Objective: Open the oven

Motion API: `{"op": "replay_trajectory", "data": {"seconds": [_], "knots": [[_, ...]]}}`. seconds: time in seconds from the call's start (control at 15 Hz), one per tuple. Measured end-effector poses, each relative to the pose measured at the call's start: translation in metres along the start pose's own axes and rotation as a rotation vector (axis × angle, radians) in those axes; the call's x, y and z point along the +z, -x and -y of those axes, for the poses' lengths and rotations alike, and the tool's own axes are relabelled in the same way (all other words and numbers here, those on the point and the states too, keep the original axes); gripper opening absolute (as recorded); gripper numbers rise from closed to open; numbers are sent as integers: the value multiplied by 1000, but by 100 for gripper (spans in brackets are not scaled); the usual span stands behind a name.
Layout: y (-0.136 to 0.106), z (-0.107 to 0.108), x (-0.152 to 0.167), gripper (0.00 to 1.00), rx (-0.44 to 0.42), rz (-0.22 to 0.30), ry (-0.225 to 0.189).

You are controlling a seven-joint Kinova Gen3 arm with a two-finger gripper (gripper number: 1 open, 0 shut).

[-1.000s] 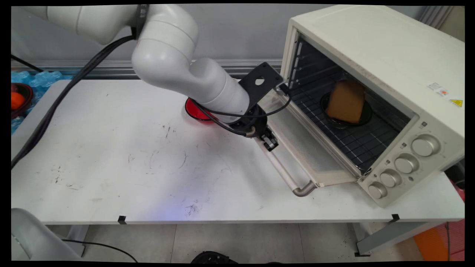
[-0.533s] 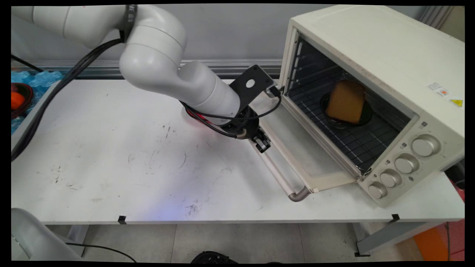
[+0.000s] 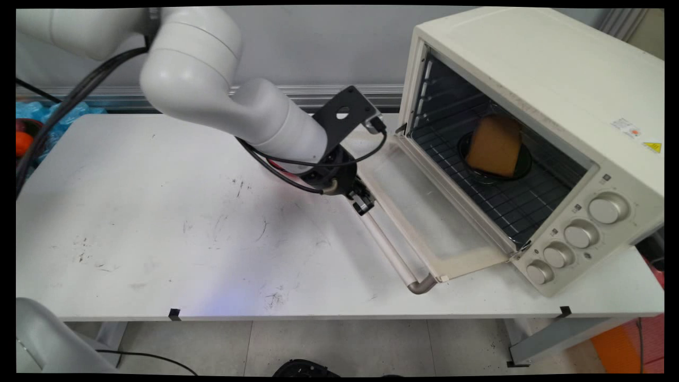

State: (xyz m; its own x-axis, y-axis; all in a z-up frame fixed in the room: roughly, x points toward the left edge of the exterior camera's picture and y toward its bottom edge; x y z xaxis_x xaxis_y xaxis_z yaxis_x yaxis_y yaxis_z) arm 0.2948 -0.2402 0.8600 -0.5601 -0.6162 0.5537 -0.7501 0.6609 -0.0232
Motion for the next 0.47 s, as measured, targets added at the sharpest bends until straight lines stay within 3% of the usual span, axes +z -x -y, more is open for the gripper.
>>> {"op": "replay_trajectory", "data": {"seconds": [0.47], "knots": [[5, 11, -34, 0, 26, 2, 8]]}}
